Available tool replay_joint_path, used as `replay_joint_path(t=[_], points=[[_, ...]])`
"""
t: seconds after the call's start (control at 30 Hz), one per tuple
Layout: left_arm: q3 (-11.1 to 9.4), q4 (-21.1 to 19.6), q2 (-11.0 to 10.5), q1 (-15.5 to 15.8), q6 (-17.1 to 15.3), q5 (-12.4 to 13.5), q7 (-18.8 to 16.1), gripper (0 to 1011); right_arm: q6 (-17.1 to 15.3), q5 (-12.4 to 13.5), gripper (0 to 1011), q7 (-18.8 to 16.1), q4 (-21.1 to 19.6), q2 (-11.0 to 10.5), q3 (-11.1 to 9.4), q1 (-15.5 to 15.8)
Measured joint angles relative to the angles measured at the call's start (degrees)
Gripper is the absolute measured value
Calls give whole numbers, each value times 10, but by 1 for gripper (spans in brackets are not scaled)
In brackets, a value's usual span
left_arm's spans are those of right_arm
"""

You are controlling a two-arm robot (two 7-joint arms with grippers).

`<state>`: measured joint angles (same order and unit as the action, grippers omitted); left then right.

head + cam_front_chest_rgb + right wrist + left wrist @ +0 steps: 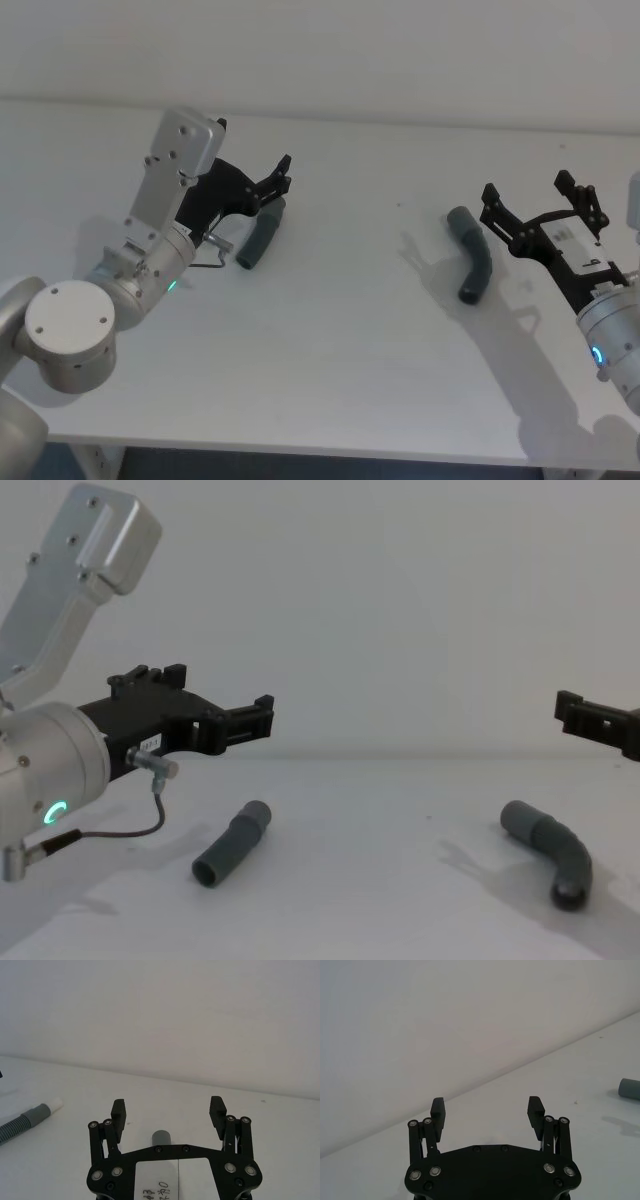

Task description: Use both hands to pick up one end of the pipe from the table, align the ends, and insert them.

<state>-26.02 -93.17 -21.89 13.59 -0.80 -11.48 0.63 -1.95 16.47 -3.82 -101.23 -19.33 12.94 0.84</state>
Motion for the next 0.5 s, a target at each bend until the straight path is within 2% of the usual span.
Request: replay_joint_path(t=[0.5], points=[[0,0,0,0,0,0,0,1001,0,0,1000,0,0,0,0,0]])
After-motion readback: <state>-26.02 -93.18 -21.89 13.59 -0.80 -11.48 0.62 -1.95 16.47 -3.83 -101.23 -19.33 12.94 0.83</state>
